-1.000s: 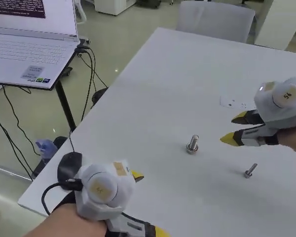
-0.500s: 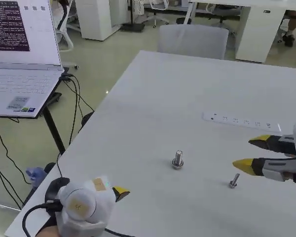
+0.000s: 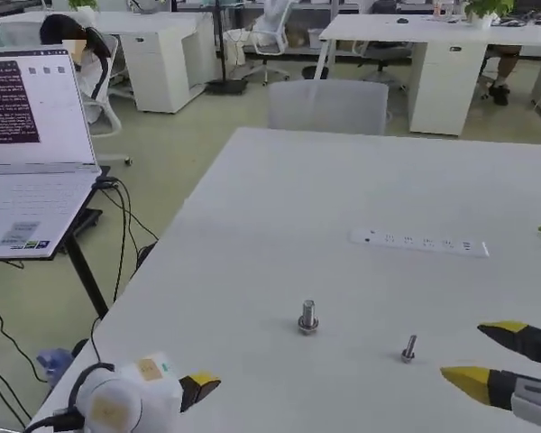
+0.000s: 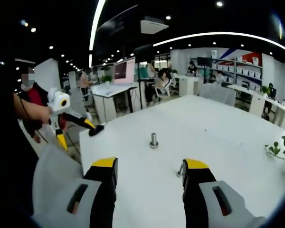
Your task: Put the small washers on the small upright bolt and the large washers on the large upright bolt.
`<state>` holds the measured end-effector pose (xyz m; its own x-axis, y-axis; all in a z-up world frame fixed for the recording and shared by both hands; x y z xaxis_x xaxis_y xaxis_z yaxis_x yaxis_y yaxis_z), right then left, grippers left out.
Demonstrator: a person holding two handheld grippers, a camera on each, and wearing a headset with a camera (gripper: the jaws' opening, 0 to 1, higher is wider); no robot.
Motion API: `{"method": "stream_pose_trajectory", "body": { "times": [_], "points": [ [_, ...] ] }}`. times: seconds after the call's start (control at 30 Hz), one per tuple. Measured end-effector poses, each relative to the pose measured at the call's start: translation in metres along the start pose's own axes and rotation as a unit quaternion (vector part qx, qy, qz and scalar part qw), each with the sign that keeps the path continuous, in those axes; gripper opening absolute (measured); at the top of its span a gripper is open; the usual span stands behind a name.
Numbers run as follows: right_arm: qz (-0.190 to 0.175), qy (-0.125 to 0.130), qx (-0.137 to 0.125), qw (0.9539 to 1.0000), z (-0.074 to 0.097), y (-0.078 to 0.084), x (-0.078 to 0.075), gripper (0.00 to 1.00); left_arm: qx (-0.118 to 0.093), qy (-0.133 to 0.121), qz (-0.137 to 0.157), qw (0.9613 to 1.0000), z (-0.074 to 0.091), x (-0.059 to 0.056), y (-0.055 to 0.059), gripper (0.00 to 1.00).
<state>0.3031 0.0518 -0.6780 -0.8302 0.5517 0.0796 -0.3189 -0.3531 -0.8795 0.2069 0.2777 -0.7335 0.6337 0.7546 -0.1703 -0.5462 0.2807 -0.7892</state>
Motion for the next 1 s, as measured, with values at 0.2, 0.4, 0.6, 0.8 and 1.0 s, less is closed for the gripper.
{"method": "stream_pose_trajectory", "body": {
  "times": [0.2,0.4,0.6,0.8,1.0],
  "points": [
    [-0.022,0.002,-0.007,0.9997,0.015,0.029,0.009,0.66,-0.003,-0.006,0.012,0.9999,0.001,-0.002,0.003,0.89],
    [-0.043,0.003,-0.007,0.999,0.018,0.059,0.016,0.75,-0.001,-0.01,0.013,0.9999,0.0,-0.006,0.007,0.91],
    [-0.045,0.011,-0.002,0.9989,0.019,0.074,0.025,0.8,-0.007,-0.012,0.015,0.9998,0.001,-0.013,0.012,0.93],
    [-0.021,0.018,0.001,0.9996,0.018,0.079,0.032,0.87,-0.014,-0.003,0.024,0.9996,-0.001,-0.018,0.016,0.94],
    [-0.013,0.028,0.028,0.9991,0.018,0.092,0.029,0.86,-0.011,-0.003,0.02,0.9997,-0.005,-0.018,0.017,0.94]
  ]
}}
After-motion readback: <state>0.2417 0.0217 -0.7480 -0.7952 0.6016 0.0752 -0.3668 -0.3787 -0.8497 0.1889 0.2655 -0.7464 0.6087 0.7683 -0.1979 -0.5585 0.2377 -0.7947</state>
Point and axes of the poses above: the centre of the closed fingertips' face, and the gripper's own axes: z roughly backward along the fingers, x roughly to its left, y roughly out of its underside, the point moved 1 cm from there along z, roughly backward along the fingers, and after that the axes turned 3 degrees about x, right-handed, at the moved point
